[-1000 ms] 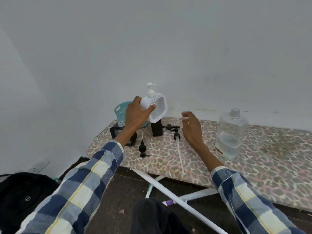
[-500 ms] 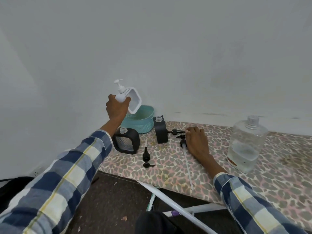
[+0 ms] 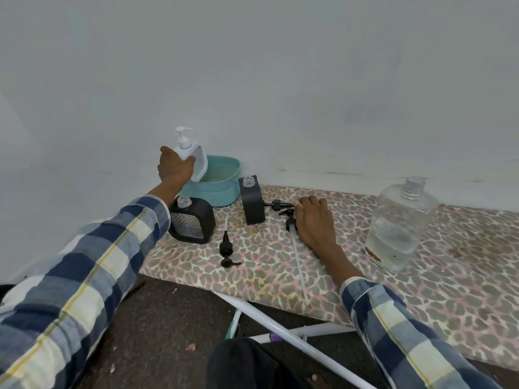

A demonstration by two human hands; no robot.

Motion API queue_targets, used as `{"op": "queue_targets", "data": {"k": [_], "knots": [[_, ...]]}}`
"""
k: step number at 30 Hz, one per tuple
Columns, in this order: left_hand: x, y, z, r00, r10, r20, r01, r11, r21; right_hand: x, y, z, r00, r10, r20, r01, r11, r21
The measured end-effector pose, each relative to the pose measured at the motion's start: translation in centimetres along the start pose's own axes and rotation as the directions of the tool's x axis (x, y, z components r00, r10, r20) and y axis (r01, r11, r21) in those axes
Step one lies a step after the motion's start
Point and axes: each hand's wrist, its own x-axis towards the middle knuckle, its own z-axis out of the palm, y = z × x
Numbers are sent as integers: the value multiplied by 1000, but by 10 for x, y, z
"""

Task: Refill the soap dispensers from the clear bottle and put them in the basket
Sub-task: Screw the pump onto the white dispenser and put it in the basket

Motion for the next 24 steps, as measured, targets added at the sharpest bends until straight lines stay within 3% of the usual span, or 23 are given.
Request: {"op": "queue_targets", "data": {"k": [6, 12, 20, 24], "knots": [[1, -11, 15, 1000, 6, 29, -8, 997, 73, 0, -1, -1, 1000, 10, 15, -10, 1000, -3], [6, -10, 12, 989, -125, 83, 108, 977, 183, 2, 3, 3, 1000, 10, 10, -10, 1000, -21], [8, -19, 7, 997, 13, 76, -35, 956, 293, 2, 4, 5, 1000, 10, 11, -10, 1000, -1], [14, -24, 6, 995, 16, 95, -41, 962, 271, 3, 5, 7, 1000, 9, -1, -9, 1000, -1]]}}
